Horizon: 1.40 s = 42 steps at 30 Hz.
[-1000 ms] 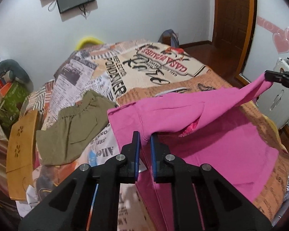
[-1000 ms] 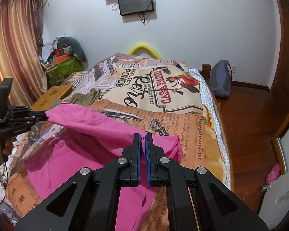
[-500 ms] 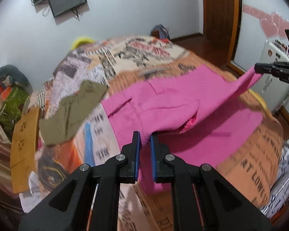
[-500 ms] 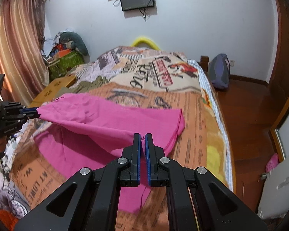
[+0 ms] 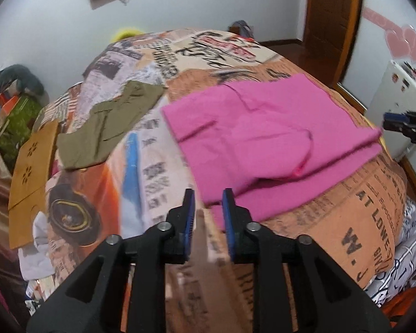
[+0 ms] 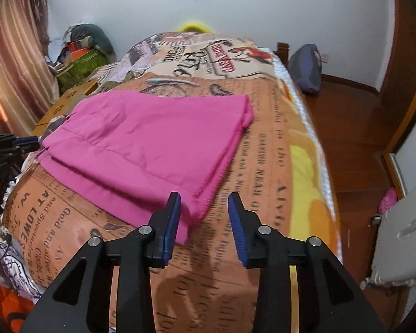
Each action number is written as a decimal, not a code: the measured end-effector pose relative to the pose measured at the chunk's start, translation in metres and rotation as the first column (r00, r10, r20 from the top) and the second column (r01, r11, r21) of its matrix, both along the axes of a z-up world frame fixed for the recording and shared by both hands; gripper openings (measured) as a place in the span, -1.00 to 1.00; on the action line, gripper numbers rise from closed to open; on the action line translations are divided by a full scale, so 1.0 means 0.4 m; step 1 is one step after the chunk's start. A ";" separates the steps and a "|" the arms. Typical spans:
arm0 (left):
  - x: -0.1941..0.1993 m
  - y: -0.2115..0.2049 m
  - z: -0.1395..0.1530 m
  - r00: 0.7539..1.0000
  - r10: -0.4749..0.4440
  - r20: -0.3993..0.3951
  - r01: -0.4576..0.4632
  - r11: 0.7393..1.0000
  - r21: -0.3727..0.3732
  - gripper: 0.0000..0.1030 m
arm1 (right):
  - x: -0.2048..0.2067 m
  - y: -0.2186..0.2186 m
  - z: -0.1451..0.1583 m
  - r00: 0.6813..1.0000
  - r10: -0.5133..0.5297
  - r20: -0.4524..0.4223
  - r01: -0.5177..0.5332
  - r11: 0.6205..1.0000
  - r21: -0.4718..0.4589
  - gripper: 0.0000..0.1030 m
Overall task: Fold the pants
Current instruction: 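Open both grippers and smooth the folded trousers flat on the bed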
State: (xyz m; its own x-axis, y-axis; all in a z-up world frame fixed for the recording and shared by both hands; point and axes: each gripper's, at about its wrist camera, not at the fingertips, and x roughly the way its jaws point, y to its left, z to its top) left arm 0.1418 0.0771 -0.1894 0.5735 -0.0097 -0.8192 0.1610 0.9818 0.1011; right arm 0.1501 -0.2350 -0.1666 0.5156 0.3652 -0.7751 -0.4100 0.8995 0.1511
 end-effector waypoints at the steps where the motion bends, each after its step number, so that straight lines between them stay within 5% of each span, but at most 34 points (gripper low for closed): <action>1: 0.007 0.015 0.011 1.000 0.017 0.012 -0.017 1.000 -0.004 -0.43 | 0.002 -0.005 0.005 1.000 -0.008 0.006 0.008 1.000 0.000 -0.37; 6: 0.087 0.048 0.046 0.997 0.073 0.039 -0.072 0.997 -0.017 -0.23 | 0.060 -0.007 0.021 0.999 -0.034 0.032 0.034 0.999 0.012 -0.34; 13: 0.276 0.036 0.029 0.997 0.071 0.017 -0.069 0.992 -0.103 -0.20 | 0.201 0.057 -0.007 1.000 -0.019 0.010 0.018 0.998 0.067 -0.30; 20: 0.403 -0.026 -0.101 0.990 -0.001 -0.139 -0.021 0.988 -0.154 -0.20 | 0.305 0.183 -0.109 0.990 0.082 -0.111 -0.076 0.995 0.059 -0.30; 23: 0.380 -0.025 -0.131 0.990 -0.012 -0.142 -0.005 0.993 -0.120 -0.09 | 0.313 0.208 -0.170 0.974 0.128 -0.187 -0.128 0.992 0.012 -0.30; 30: 0.339 0.016 -0.101 0.991 0.025 -0.133 -0.039 0.994 -0.102 -0.04 | 0.237 0.183 -0.111 0.979 0.133 -0.156 -0.146 0.987 -0.074 -0.31; 37: 0.181 -0.026 0.029 0.998 -0.060 0.006 0.060 0.995 -0.076 0.03 | 0.060 0.168 0.027 0.978 0.205 -0.043 -0.204 0.979 0.020 -0.30; 42: 0.071 -0.075 0.045 0.990 -0.134 0.039 0.135 0.991 -0.023 0.21 | -0.038 0.212 0.058 0.966 0.257 -0.025 -0.254 0.964 0.076 -0.30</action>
